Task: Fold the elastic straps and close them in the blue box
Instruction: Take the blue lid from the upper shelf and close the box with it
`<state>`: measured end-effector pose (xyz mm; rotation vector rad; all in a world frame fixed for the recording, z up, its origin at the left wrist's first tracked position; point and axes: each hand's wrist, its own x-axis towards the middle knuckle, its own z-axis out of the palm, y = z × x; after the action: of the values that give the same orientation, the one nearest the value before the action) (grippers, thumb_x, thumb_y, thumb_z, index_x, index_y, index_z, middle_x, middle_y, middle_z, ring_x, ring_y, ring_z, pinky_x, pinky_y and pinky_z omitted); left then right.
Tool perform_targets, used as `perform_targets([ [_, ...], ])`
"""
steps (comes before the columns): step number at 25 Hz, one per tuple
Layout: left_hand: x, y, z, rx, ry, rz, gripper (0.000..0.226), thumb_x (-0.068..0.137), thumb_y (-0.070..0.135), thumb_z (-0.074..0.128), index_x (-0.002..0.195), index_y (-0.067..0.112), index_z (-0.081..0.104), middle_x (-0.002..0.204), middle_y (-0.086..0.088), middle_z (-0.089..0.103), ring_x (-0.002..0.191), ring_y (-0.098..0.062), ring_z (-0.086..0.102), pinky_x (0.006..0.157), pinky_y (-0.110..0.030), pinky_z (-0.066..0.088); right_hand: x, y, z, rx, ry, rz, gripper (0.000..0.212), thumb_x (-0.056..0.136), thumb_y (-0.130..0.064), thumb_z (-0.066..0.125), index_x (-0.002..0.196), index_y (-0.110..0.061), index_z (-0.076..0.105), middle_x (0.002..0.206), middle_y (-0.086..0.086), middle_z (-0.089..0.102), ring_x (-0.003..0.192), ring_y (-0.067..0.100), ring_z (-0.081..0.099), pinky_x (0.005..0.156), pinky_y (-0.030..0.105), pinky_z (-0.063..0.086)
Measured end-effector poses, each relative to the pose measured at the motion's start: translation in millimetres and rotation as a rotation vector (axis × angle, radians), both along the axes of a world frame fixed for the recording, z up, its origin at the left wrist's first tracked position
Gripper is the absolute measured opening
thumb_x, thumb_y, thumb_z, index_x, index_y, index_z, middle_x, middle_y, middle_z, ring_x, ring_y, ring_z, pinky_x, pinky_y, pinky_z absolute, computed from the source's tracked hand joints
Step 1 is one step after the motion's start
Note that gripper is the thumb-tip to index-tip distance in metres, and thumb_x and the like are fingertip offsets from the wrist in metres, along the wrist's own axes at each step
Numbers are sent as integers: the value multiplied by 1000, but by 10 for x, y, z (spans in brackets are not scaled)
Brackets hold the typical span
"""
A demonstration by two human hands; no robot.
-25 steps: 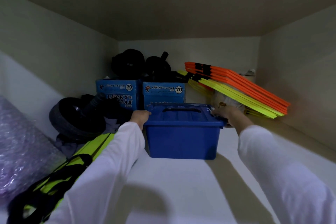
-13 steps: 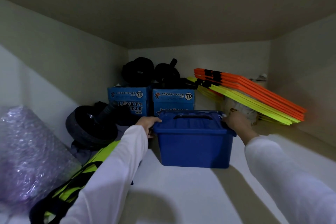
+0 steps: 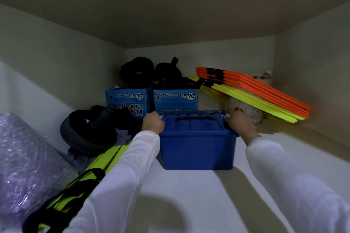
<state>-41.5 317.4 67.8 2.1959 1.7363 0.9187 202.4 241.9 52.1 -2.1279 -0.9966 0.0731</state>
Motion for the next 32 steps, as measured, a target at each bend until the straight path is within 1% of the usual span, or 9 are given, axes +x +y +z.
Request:
perform_targets([
  [2,-57,71,-32,-42,-122,-52,27,92,12,52,73,-2,64,87,-19,67,92,-31,63,70,-32,47,-14,-9,8,3,12,-6,27,92,-20,52,111,-1,59,117,20,62,106,35,60,71,30,39],
  [4,-120,123,-88,-154,-450,-99,34,92,17,56,59,8,55,72,-11,58,81,-23,56,62,-26,44,-29,-31,12,11,22,6,23,92,-19,52,106,-3,60,118,20,62,106,35,60,71,31,39],
  [7,-139,122,-119,-499,-995,-170,18,94,10,52,77,11,58,75,-7,59,67,-18,54,47,-21,49,-36,-61,15,35,65,18,13,90,-19,54,99,-9,56,119,21,61,106,35,59,73,33,41],
  [9,-159,154,-123,-735,-1127,-212,17,96,13,50,81,7,56,68,-11,65,67,-19,55,37,-21,50,-28,-70,24,69,107,26,29,89,-18,55,114,-3,56,120,22,61,106,36,60,75,34,45],
  [15,-137,358,-186,-842,-1134,-292,12,94,9,51,97,3,61,62,-15,70,65,-28,64,44,-31,56,-16,-73,-15,118,163,72,15,90,-16,56,98,-4,56,117,23,63,99,33,61,69,29,40],
  [19,-31,459,-220,-712,-1000,-184,43,87,-1,54,130,-3,49,86,-15,59,69,-27,54,60,-35,48,-20,-70,4,92,244,89,32,91,-19,55,111,5,60,117,23,63,94,31,59,69,28,39],
  [24,-12,431,-230,-635,-1016,-163,43,87,-3,55,129,-5,48,93,-15,58,70,-27,55,64,-36,49,-19,-59,58,52,451,118,25,92,-20,55,104,2,55,100,19,57,91,30,59,78,36,49],
  [29,-24,364,-237,-623,-1002,-186,43,88,-4,52,131,-6,46,94,-15,58,72,-28,54,67,-36,49,-21,-112,48,22,454,123,34,92,-17,54,115,7,56,122,25,62,110,39,61,94,49,51],
  [32,-20,200,-226,-641,-988,-189,45,88,-4,51,132,-6,45,90,-14,58,73,-27,55,70,-37,50,-70,-315,88,13,485,110,31,93,-17,53,115,5,54,122,25,60,109,40,61,89,50,53],
])
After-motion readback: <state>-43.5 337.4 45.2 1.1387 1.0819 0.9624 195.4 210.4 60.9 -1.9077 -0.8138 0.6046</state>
